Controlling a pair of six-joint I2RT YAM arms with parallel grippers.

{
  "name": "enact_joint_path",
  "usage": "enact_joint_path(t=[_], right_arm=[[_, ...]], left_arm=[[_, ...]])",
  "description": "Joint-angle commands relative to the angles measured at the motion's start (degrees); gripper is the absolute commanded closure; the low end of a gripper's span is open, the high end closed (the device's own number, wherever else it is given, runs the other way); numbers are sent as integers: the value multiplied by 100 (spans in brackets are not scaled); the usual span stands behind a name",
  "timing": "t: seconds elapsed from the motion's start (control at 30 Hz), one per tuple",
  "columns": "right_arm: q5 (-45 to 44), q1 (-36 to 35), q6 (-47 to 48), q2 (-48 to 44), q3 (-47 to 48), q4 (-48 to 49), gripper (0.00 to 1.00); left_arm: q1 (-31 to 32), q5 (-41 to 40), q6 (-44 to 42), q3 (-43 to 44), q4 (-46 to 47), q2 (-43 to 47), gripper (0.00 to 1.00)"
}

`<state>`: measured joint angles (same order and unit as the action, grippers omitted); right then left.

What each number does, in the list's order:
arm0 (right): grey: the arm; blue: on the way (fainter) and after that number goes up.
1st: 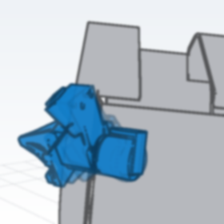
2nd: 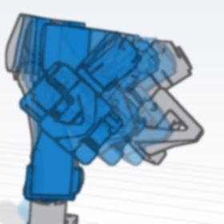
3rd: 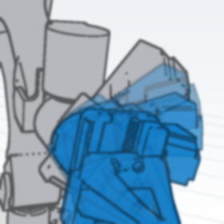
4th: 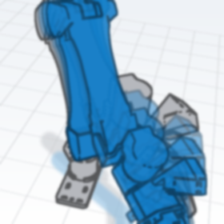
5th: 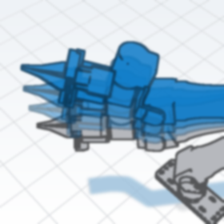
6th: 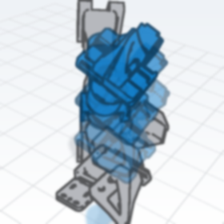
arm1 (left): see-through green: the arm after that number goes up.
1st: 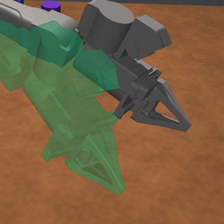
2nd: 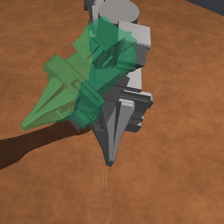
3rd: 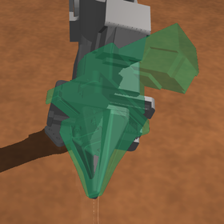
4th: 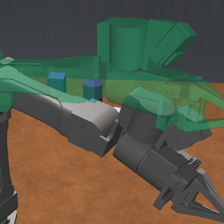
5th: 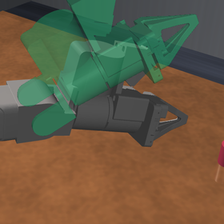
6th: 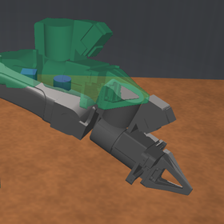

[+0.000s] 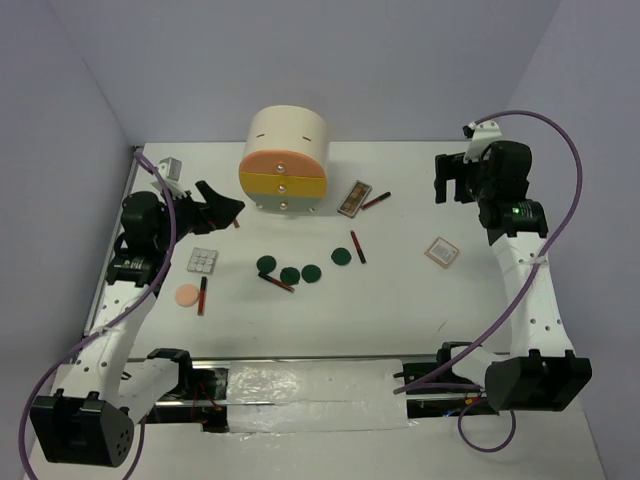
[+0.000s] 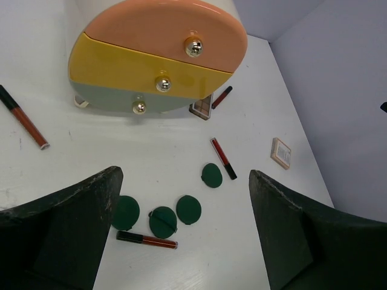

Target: Organize the makeup

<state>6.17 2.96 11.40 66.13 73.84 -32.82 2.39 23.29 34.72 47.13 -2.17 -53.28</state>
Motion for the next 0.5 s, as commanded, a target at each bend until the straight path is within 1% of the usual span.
enact_joint_path(t=[0.0, 0.03, 0.07, 0.1, 0.13, 0.17, 0.2, 0.23, 0.27, 0.33, 0.37, 0.43, 0.47], right_arm=[[312, -41, 221, -285, -107, 294, 0], [566, -41, 423, -363, -124, 189, 1], [1135, -41, 877, -425, -159, 136, 1], [1427, -41, 1117, -512, -229, 127, 0], [1691, -41, 1354, -626, -456, 170, 0], [1946, -50, 1756, -862, -598, 205, 0], [2358, -59, 1900, -987, -895, 371, 0], [2510, -76, 2006, -1092, -1037, 451, 0], [2607, -85, 2050, -1259, -1143, 530, 0], [2722, -103, 2007, -1330, -1416, 698, 0], [2731, -112, 1954, -1296, -1443, 698, 0], [3081, -112, 1979, -1164, -1391, 409, 1], [3222, -112, 1954, -937, -1338, 277, 6]], left_arm=[[16, 141, -18, 147, 165, -42, 2], [16, 158, 8, 121, 165, -51, 5], [16, 176, 43, 112, 165, -86, 10], [16, 185, 70, 112, 330, -113, 15], [16, 263, 96, 86, 367, -148, 23], [16, 299, 166, 77, 410, -174, 42], [16, 316, 219, 42, 507, -253, 53], [24, 369, 280, 15, 568, -288, 66], [24, 413, 385, -2, 639, -367, 82], [16, 474, 613, -99, 902, -429, 91], [16, 475, 685, -134, 1007, -490, 91], [24, 449, 895, -204, 1209, -569, 90], [33, 370, 966, -213, 1254, -674, 87]])
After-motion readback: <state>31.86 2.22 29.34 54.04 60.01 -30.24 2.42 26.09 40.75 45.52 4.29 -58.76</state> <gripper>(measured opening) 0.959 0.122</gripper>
